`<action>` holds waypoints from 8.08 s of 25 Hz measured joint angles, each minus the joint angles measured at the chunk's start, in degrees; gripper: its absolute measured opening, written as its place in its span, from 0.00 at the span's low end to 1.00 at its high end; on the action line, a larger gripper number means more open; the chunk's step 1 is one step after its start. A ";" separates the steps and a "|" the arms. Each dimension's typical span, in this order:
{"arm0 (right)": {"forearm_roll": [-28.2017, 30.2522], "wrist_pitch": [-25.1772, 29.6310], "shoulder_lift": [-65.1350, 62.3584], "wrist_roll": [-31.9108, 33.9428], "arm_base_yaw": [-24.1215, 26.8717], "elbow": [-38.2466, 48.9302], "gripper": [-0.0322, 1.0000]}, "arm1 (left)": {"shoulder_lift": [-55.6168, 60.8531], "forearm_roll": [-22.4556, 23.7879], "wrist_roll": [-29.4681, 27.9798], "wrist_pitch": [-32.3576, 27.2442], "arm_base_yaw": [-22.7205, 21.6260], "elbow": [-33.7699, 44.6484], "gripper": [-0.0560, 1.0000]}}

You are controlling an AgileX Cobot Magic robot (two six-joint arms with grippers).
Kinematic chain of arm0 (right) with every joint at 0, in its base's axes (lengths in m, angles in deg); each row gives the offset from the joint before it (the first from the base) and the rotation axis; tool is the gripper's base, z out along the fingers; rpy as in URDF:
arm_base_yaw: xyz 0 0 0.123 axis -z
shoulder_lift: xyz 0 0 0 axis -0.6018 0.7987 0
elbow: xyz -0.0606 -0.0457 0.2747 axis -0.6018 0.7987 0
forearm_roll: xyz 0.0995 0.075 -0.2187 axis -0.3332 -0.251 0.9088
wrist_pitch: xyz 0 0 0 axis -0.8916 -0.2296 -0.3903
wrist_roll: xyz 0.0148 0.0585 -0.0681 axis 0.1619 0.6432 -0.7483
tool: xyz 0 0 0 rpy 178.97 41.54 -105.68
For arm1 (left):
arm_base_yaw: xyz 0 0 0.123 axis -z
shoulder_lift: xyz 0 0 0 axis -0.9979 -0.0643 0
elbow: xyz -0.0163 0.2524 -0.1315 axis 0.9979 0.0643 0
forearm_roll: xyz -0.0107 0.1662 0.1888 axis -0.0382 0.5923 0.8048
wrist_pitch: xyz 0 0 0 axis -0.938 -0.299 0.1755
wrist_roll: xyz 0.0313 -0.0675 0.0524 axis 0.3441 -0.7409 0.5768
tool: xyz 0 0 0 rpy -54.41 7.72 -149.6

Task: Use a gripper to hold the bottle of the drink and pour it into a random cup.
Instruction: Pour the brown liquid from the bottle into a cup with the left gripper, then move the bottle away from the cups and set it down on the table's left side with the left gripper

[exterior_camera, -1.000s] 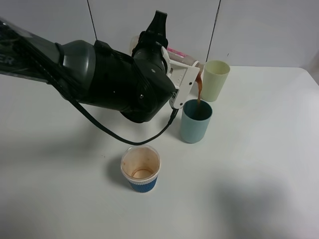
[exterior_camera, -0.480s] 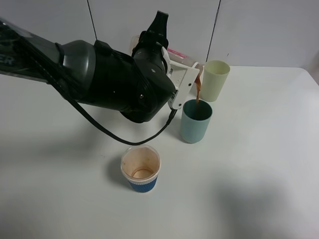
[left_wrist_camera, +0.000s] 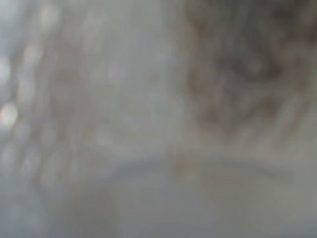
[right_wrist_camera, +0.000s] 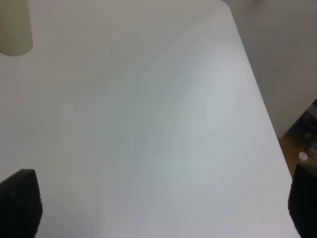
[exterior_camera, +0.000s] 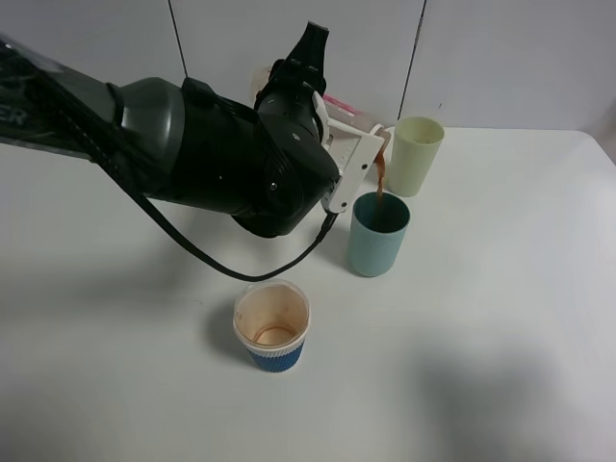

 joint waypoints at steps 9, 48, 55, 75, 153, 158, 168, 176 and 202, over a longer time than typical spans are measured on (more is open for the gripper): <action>0.00 0.00 0.00 0.00 0.00 0.00 0.99 | 0.00 0.00 1.46 -0.35 0.00 0.00 0.38; 0.00 0.00 0.00 0.00 0.00 0.00 0.99 | 0.05 0.06 6.12 -0.40 1.45 -0.34 0.38; 0.00 0.00 0.00 0.00 0.00 0.00 0.99 | 0.05 0.06 9.53 -0.40 1.64 -0.34 0.38; 0.00 0.00 0.00 0.00 0.00 0.00 0.99 | 0.63 0.10 14.17 0.09 3.42 -0.40 0.38; 0.00 0.00 0.00 0.00 0.00 0.00 0.99 | -4.43 -60.30 0.66 108.37 -59.94 28.02 0.38; 0.00 0.00 0.00 0.00 0.00 0.00 0.99 | -7.89 -59.36 3.16 109.70 -59.94 27.97 0.38; 0.00 0.00 0.00 0.00 0.00 0.00 0.99 | -9.08 -58.88 5.11 111.76 -59.94 27.92 0.38; 0.00 0.00 0.00 0.00 0.00 0.00 0.99 | -9.21 -58.84 5.11 112.04 -59.94 27.92 0.38; 0.00 0.00 0.00 0.00 0.00 0.00 0.99 | 2.75 -53.82 -4.99 101.52 -59.94 29.39 0.98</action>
